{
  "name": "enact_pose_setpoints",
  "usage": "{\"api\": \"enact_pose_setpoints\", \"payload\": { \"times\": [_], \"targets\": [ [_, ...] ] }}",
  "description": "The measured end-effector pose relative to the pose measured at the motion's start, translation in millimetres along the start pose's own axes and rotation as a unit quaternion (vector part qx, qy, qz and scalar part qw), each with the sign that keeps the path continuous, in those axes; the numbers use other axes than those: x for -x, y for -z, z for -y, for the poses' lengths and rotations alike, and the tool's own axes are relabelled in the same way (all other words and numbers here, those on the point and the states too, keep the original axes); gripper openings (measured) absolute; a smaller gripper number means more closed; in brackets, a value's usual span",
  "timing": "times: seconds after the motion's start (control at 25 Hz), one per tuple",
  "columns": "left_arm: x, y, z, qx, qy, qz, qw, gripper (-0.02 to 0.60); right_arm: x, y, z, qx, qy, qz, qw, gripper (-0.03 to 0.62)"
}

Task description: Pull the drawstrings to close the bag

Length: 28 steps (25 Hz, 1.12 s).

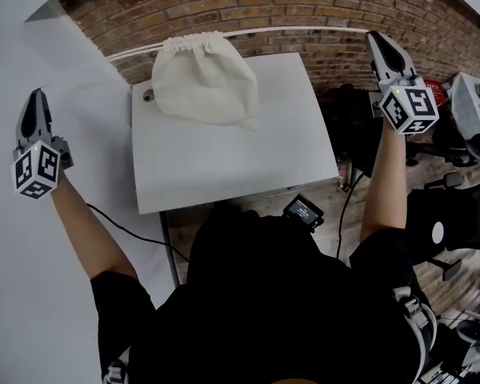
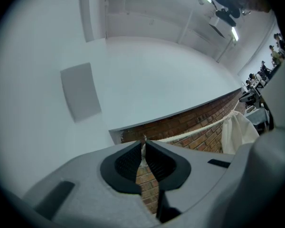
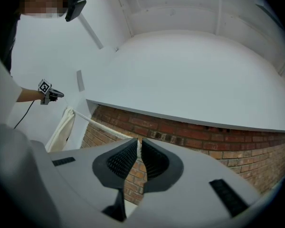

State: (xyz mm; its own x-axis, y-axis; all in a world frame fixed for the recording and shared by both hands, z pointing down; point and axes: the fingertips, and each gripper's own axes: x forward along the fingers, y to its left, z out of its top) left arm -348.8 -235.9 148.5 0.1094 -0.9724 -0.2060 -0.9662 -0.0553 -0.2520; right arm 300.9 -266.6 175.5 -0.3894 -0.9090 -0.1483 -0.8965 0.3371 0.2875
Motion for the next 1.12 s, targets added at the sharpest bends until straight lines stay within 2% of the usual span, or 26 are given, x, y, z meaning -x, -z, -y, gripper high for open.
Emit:
{"api": "enact_pose_setpoints", "payload": {
  "times": [0.72,1.12],
  "targets": [
    [0.1,6.0,18.8,0.000,0.021,-0.012,0.9997,0.037,7.6,11.8,11.5,-0.021,-0.005,-0.011,1.000,0.034],
    [1.4,15.9,20.0,-0.006,0.026,-0.024,0.9994,0.037,1.7,22.0,8.8,-0.007,-0.007,-0.015,1.000,0.034]
  ]
}}
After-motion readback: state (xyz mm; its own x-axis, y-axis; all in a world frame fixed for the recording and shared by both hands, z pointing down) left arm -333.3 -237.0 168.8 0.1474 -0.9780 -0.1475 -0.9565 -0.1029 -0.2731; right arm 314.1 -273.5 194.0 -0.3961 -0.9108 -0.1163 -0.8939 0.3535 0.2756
